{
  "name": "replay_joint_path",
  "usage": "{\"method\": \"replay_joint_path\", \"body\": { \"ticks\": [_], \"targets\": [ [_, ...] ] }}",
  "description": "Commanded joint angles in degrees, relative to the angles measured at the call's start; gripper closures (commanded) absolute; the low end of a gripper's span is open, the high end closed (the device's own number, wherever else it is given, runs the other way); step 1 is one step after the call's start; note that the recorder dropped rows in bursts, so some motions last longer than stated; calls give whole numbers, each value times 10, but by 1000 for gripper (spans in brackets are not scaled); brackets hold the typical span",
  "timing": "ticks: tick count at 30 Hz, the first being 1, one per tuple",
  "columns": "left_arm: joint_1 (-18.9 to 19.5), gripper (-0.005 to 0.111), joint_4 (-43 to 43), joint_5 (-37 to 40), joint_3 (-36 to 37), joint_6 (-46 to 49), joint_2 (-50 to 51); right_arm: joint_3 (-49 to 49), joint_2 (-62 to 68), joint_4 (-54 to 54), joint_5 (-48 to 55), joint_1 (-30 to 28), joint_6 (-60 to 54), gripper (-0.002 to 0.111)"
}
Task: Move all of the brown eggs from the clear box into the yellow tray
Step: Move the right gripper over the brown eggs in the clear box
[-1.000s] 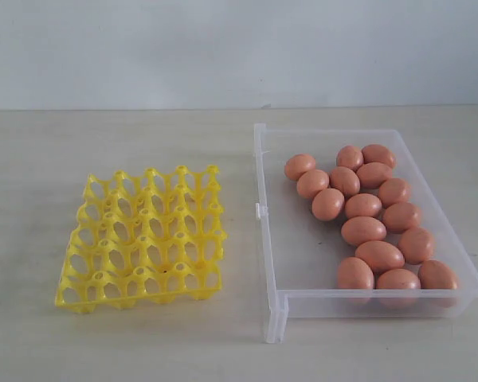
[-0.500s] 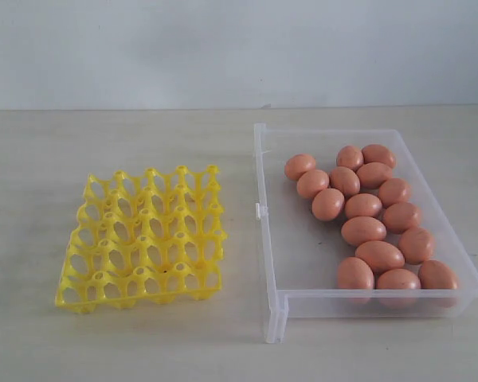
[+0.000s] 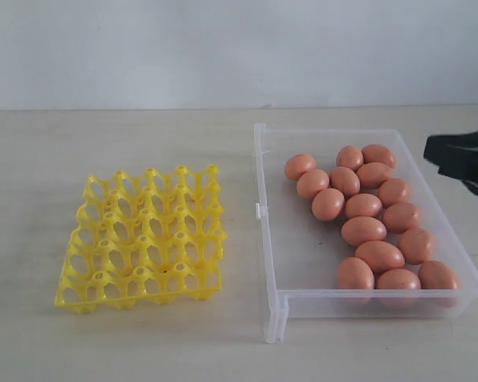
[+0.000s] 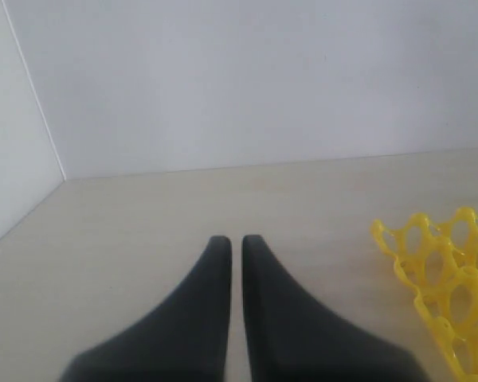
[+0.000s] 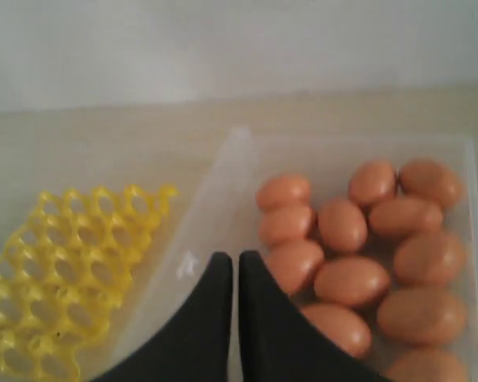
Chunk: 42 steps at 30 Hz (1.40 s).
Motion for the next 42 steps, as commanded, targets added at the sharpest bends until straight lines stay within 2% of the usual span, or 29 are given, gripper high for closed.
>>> {"method": "replay_joint_path", "body": {
  "ticks": [1,4,6,8,9,10,11,12,14,15,17,21,24,26,29,30,32,34,36,38,39,41,42],
  "targets": [
    [-1,103,0,-2,2,-3,0,-55,94,-231,-20,2,302,109],
    [-1,103,0,-2,2,-3,0,-82,127,-231,-71,36,302,109],
    [-1,103,0,-2,2,-3,0,-119,149,-231,-63,82,230,109],
    [-1,103,0,-2,2,-3,0,-156,165,-231,53,158,-113,109],
    [-1,103,0,-2,2,-3,0,-158,163,-208,94,179,-199,109],
    [-1,103,0,-2,2,-3,0,-172,162,-84,171,220,-373,109],
    [-1,103,0,-2,2,-3,0,-185,162,-2,206,240,-477,109],
    [-1,103,0,-2,2,-3,0,-211,163,115,239,270,-670,109],
    [-1,103,0,-2,2,-3,0,-255,163,228,259,284,-804,109],
    [-1,103,0,-2,2,-3,0,-271,163,239,269,284,-812,109],
    [-1,103,0,-2,2,-3,0,-324,168,244,354,281,-761,109],
    [0,103,0,-2,2,-3,0,-426,210,156,597,268,-463,109],
    [0,103,0,-2,2,-3,0,-441,241,108,657,268,-414,109],
    [0,103,0,-2,2,-3,0,-441,250,122,613,268,-402,109],
    [0,103,0,-2,2,-3,0,-441,256,251,426,268,-426,109],
    [0,103,0,-2,2,-3,0,-435,256,328,325,269,-452,109],
    [0,103,0,-2,2,-3,0,-419,256,393,164,280,-462,109],
    [0,103,0,-2,2,-3,0,-400,259,383,-36,284,-456,109],
    [0,103,0,-2,2,-3,0,-388,266,351,-204,284,-509,109],
    [0,103,0,-2,2,-3,0,-388,268,348,-225,292,-579,109],
    [0,103,0,-2,2,-3,0,-388,266,369,-183,302,-624,109],
    [0,103,0,-2,2,-3,0,-394,260,455,-31,323,-765,109],
    [0,103,0,-2,2,-3,0,-404,260,533,57,334,-877,109]
  ]
}}
